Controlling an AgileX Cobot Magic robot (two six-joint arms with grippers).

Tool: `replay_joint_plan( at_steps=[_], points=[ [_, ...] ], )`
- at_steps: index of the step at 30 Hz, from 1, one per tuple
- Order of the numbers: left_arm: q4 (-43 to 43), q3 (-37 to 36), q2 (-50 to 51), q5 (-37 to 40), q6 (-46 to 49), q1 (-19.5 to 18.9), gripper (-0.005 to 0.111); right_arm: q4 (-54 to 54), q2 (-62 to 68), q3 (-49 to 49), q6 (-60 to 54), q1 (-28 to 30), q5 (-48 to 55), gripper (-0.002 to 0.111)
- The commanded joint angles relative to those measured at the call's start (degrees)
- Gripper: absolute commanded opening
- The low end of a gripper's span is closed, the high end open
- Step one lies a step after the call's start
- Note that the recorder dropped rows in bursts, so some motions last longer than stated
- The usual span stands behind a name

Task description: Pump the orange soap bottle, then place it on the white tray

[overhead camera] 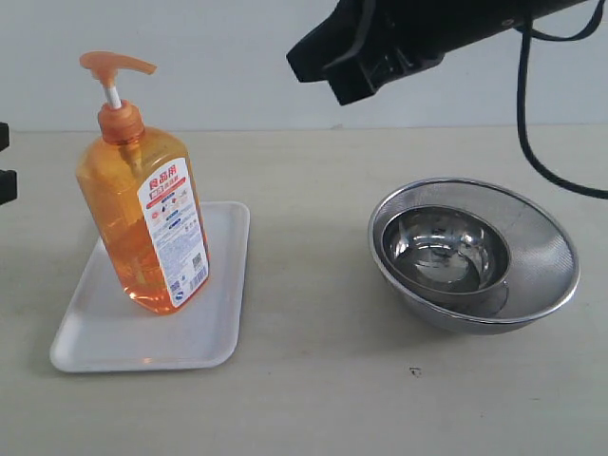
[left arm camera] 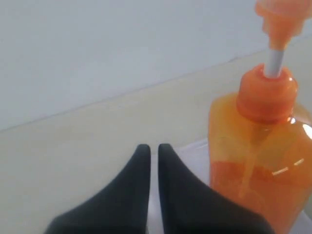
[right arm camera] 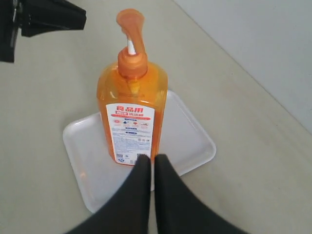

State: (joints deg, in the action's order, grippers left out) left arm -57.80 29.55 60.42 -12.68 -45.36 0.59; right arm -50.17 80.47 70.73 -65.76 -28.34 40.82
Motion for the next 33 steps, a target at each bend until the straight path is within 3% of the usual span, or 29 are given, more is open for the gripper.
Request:
replay_joint_plan(
  at_steps=[1, 11, 22, 33],
  points=[
    [-0.3, -1.1, 0.4, -6.8, 0.8, -3.7, 0.005, -2.1, 1.4, -1.4, -2.7, -0.2, -3.0, 0.000],
    [-2.8, -1.9, 9.5, -18.3, 1.2, -10.1, 0.005, -16.4, 2.9, -8.7, -17.5, -0.2, -8.6, 0.000],
    [-3.7, -1.9, 15.3, -22.7, 3.8, -11.0, 0.005, -27.4, 9.3, -8.9, -29.0, -0.3, -4.0, 0.000],
    [-5.5, -1.9, 22.5, -36.5, 4.2, -18.2, 0.005, -40.1, 16.1, -8.9, -41.0, -0.4, 3.1, 0.000]
  ],
)
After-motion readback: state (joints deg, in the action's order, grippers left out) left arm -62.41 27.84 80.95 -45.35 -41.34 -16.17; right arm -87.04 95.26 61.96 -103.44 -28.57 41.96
